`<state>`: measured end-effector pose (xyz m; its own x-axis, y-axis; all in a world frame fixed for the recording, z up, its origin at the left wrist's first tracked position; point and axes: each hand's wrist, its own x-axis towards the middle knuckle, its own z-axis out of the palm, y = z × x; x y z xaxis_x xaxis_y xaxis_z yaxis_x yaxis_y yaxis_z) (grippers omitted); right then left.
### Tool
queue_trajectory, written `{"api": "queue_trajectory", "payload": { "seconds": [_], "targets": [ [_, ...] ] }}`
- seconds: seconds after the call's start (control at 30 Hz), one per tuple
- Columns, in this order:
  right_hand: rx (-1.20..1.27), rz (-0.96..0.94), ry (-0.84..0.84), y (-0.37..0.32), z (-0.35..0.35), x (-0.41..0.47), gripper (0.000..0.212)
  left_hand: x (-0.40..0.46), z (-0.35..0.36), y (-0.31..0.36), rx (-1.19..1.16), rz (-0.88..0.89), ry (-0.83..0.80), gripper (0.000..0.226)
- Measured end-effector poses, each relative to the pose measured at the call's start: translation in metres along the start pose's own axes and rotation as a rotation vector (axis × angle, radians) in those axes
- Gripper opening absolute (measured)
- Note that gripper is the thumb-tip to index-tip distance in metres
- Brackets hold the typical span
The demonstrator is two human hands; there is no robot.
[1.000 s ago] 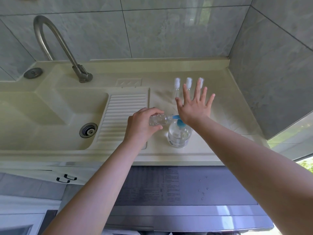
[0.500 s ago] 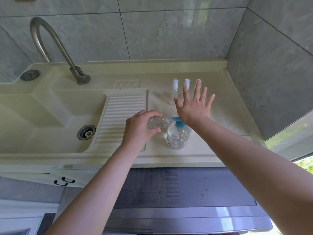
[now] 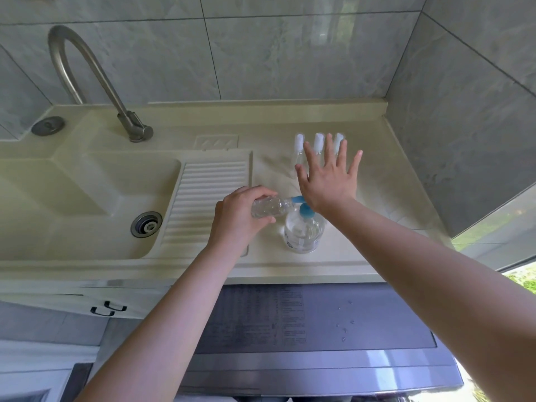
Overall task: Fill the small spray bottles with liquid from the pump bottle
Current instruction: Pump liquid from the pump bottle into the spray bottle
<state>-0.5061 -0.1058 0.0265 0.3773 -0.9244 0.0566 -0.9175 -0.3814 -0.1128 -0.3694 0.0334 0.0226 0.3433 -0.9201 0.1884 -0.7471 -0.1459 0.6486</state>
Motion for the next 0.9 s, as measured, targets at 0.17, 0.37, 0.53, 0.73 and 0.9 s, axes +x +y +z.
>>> {"api": "queue_trajectory", "payload": {
  "seconds": [0.17, 0.37, 0.53, 0.73, 0.9],
  "targets": [
    [0.014, 0.006, -0.004, 0.0013, 0.0077, -0.0043, 0.057, -0.0006, -0.0006, 0.0013, 0.011, 0.015, 0.009, 0.048],
    [-0.001, -0.014, 0.026, -0.0004, 0.0018, -0.0004, 0.058, -0.0013, -0.0007, -0.0022, 0.013, -0.008, 0.005, 0.048],
    [-0.042, -0.018, 0.014, 0.0010, 0.0097, -0.0018, 0.057, -0.0005, -0.0006, -0.0028, 0.018, -0.014, -0.007, 0.048],
    [-0.021, -0.021, 0.033, -0.0003, 0.0013, 0.0022, 0.059, -0.0002, -0.0014, -0.0023, 0.013, -0.012, -0.002, 0.048],
    [-0.017, -0.012, 0.014, 0.0020, 0.0070, -0.0016, 0.057, -0.0019, -0.0004, -0.0022, 0.015, -0.019, -0.005, 0.049]
  ]
}}
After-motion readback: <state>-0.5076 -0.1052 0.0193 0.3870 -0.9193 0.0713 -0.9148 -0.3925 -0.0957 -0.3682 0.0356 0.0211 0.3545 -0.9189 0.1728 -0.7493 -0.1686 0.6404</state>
